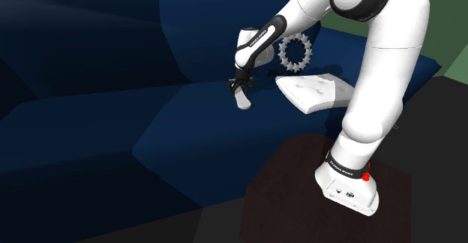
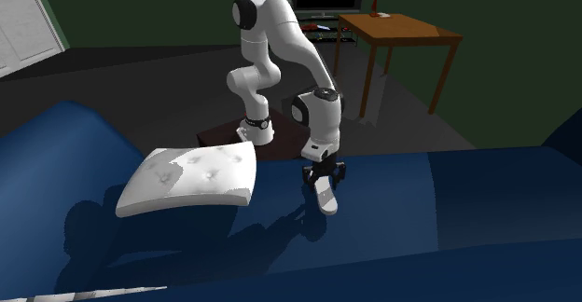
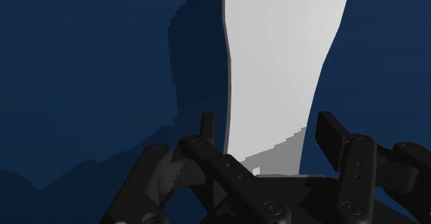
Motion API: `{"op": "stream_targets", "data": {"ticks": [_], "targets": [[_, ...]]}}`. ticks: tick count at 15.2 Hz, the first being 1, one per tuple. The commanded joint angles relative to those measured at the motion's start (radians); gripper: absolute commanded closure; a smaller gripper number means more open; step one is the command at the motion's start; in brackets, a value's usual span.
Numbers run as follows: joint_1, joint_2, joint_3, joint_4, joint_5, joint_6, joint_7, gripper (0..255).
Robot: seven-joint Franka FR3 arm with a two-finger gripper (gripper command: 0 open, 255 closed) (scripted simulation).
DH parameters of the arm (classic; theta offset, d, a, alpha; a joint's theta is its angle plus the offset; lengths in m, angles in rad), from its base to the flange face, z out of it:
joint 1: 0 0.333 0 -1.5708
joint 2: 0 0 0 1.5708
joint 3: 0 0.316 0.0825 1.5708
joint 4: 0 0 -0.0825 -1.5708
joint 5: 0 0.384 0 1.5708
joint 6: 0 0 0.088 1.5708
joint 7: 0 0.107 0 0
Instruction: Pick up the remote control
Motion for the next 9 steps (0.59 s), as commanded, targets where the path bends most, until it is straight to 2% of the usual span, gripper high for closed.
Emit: {"op": "stream_targets", "data": {"ticks": [1, 4, 9], "targets": [[0.0, 0.001, 0.0, 0.0, 0.0, 0.001, 0.0, 255], [0.001, 0.0, 0.0, -0.003, -0.001, 0.002, 0.001, 255], [0.001, -0.048, 0.0, 0.011, -0.001, -0.06, 0.001, 255]]}}
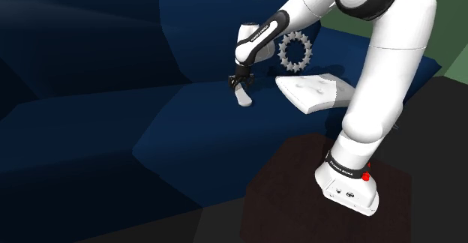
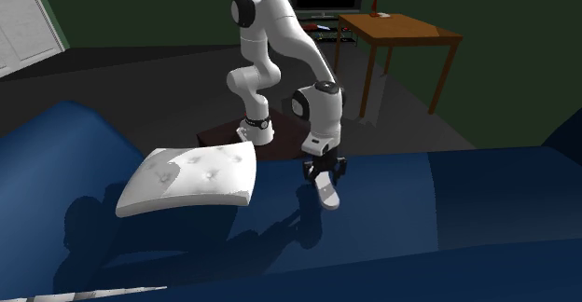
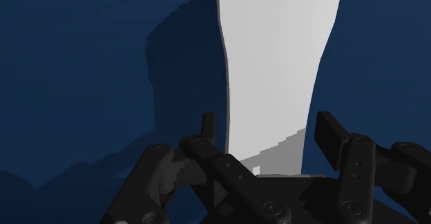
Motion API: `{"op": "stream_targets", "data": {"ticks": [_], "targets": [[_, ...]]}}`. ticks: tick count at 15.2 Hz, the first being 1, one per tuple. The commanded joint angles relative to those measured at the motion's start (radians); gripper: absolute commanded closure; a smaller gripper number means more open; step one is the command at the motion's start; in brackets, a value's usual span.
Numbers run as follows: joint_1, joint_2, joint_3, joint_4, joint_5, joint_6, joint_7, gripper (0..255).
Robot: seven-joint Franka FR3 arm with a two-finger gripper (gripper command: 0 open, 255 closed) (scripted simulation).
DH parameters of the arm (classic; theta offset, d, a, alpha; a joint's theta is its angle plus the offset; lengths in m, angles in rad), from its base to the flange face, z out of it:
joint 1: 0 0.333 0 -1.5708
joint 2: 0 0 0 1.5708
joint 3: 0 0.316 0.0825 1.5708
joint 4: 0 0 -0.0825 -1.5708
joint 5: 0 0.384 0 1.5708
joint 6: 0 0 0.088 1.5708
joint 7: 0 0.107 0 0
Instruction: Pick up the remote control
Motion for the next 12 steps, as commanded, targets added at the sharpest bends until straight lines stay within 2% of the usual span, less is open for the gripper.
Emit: {"op": "stream_targets", "data": {"ticks": [1, 10, 12], "targets": [[-0.001, -0.019, -0.001, 0.007, 0.0, -0.026, -0.002, 255], [-0.001, -0.093, 0.0, 0.047, 0.0, -0.14, -0.002, 255], [-0.001, -0.094, 0.0, 0.048, 0.0, -0.142, -0.002, 255]]}}
